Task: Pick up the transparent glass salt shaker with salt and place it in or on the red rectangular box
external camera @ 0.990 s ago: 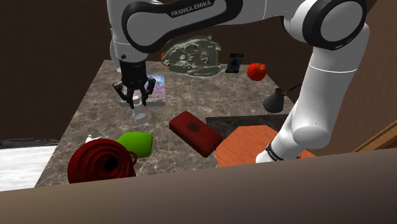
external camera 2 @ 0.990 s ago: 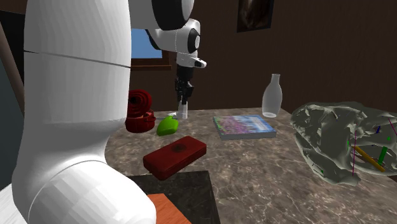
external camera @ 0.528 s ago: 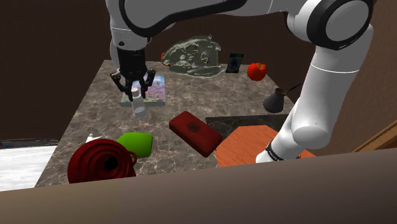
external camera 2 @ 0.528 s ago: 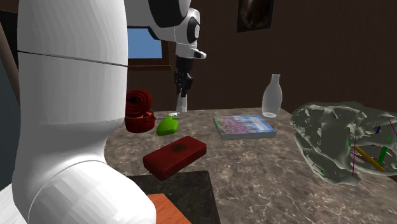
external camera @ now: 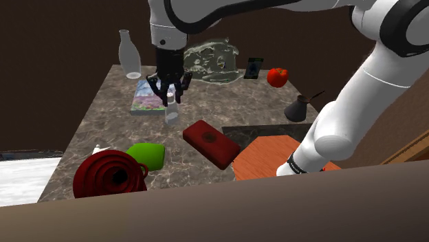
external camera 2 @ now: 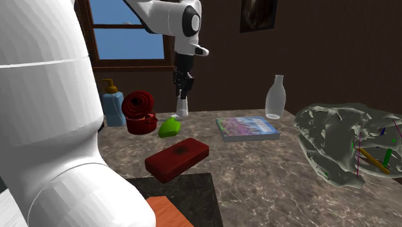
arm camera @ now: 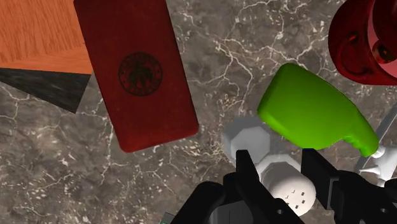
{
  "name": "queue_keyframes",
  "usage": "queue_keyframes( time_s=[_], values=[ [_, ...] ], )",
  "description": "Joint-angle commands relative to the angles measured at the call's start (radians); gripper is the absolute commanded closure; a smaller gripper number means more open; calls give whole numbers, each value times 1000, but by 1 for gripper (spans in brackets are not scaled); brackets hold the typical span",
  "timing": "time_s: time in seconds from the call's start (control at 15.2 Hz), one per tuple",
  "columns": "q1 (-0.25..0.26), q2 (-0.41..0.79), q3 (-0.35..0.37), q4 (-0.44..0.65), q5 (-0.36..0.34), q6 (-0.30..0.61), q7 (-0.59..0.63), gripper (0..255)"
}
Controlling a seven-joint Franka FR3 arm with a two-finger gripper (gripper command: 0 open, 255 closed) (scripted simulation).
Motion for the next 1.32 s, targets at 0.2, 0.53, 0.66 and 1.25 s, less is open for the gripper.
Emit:
queue_keyframes(
  time_s=[0.2, 0.53, 0.66, 1.25],
  values=[
    [-13, -216, -41, -195, 76, -21, -85, 255],
    [-8, -423, -98, -352, 117, -79, -156, 255],
    [-3, -499, -120, -416, 124, -95, -180, 255],
    [2, -480, -102, -522, 139, 29, -195, 255]
  ],
)
